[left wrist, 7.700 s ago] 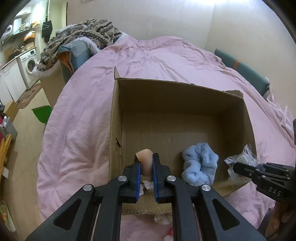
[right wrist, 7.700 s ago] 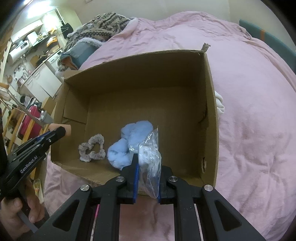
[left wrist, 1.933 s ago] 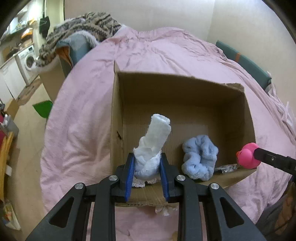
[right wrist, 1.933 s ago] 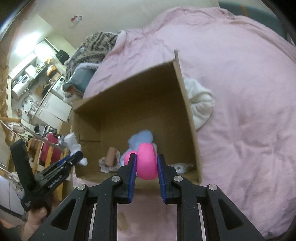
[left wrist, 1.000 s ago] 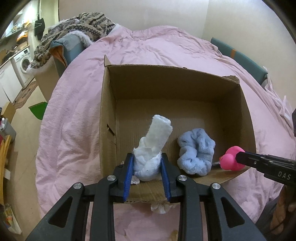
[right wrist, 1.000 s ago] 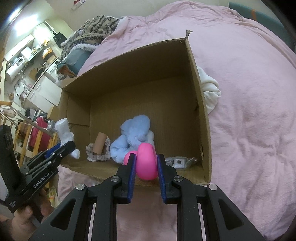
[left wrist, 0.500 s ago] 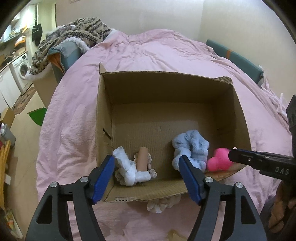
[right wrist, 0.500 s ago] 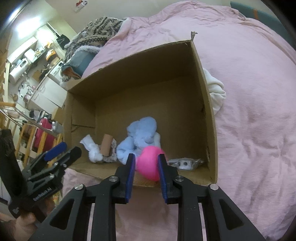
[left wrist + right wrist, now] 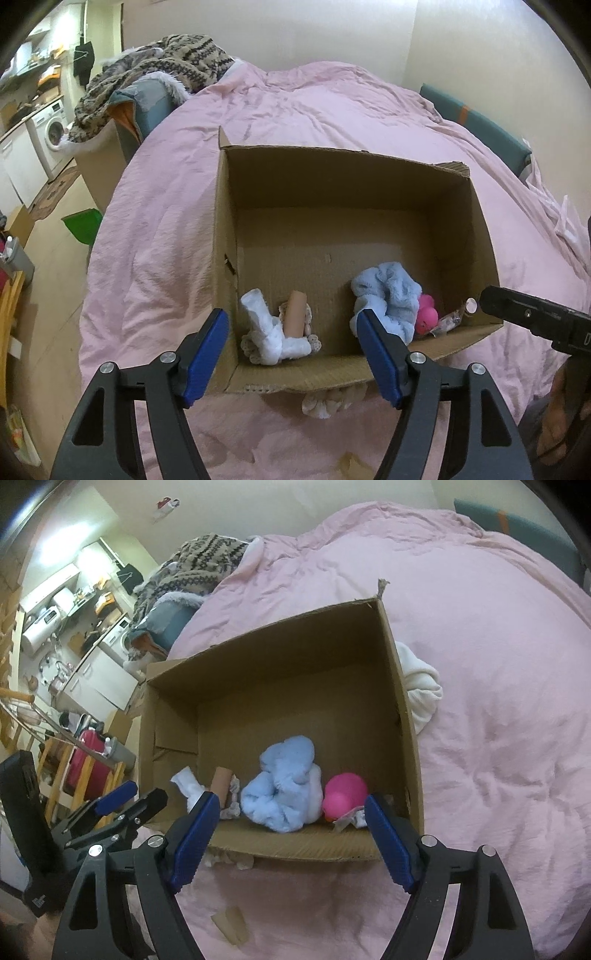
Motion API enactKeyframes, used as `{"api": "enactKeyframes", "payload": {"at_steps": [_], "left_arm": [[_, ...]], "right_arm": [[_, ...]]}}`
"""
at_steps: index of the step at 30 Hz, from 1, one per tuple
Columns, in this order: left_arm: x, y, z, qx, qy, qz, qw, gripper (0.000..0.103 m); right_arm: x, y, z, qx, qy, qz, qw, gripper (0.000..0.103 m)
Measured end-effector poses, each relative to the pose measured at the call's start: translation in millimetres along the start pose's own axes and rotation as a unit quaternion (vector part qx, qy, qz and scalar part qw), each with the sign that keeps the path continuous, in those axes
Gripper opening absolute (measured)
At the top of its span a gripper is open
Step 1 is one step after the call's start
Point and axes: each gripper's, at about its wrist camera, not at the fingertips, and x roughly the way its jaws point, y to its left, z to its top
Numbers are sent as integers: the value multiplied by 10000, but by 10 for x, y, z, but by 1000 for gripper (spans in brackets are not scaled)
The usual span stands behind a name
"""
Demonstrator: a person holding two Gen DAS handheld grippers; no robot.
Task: Organize soft objects
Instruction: 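Open the left tool to drop the sock while the right tool releases the duck, then withdraw both tools from the box toward the remaining items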
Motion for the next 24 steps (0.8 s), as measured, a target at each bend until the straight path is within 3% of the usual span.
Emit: {"api": "enactKeyframes", "payload": {"at_steps": [7,11,13,16,22,24], "left_arm": [[-176,60,-68,-48,-43,64,10000,69],[-258,37,-155,71,-103,334,9994,69],[-303,46,-196,42,-115,381,9992,69],[-360,85,-267,-86,-34,156,9998,69],[-452,124,-387,-144,59,293,9994,69],[-484,151,-414,-181,44,408,9990,69]], "right_arm": [[-137,99,-96,-142,-125,-8,9998,86],[-224,156,-184,-222,-287,11,9993,86],[-214,161,-238,-177,-190,75,9996,86],[-138,198,-331,-243,214,119,9994,86],[-138,289,-528,-357,293,-124,9989,86],[-127,294,-583,-315,319,-21,9990,86]]}}
